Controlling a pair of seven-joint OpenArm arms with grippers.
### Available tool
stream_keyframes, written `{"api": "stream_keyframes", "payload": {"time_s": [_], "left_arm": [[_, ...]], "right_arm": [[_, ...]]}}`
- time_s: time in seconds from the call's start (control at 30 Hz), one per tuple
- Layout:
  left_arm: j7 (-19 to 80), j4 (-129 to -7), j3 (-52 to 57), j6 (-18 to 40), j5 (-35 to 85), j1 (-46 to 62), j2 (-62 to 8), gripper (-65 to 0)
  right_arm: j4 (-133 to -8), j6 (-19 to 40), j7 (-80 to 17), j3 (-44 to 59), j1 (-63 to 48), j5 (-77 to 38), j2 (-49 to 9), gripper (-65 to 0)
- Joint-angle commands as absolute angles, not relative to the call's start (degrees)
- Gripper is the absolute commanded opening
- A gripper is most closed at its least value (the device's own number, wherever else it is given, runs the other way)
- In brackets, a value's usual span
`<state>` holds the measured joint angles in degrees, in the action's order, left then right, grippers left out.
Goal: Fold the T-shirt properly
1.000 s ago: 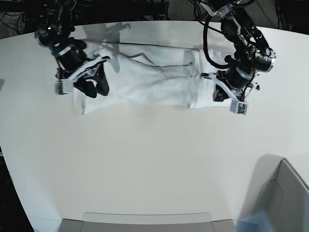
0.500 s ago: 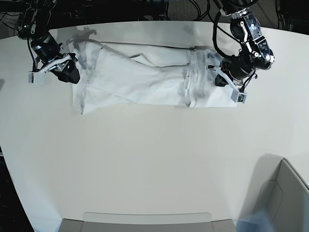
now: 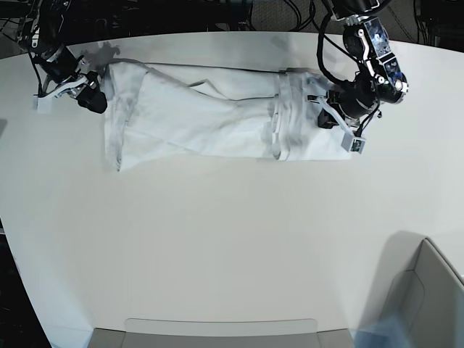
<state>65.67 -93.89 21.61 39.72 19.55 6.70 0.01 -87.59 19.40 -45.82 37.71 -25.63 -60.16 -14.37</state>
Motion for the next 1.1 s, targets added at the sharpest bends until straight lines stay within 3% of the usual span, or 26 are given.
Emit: {"api": "stream_keyframes", "payload": {"time_s": [0.0, 0.4, 0.8, 1.07], "left_arm": [[68.44, -93.76, 21.23, 40.00, 18.51, 7.25, 0.40, -65.0], [68.44, -93.76, 21.41, 40.00, 18.51, 7.16, 0.40, -65.0], [68.53, -93.76, 21.49, 40.00, 18.51, 7.08, 0.48, -65.0], [68.62, -93.93, 21.32, 40.00, 18.59, 7.08, 0.57, -65.0]], "right_arm": [[-86.64, 21.23, -44.88, 37.93, -24.57, -61.85, -15.16, -40.0], [-73.71, 23.87, -44.88, 31.78, -19.21, -63.43, -17.71, -40.0], [-82.51, 23.52, -44.88, 21.32, -17.71, -58.77, -14.37, -40.1], [-86.11, 23.43, -44.88, 15.52, -14.29, -45.32, -10.51, -41.2]]}}
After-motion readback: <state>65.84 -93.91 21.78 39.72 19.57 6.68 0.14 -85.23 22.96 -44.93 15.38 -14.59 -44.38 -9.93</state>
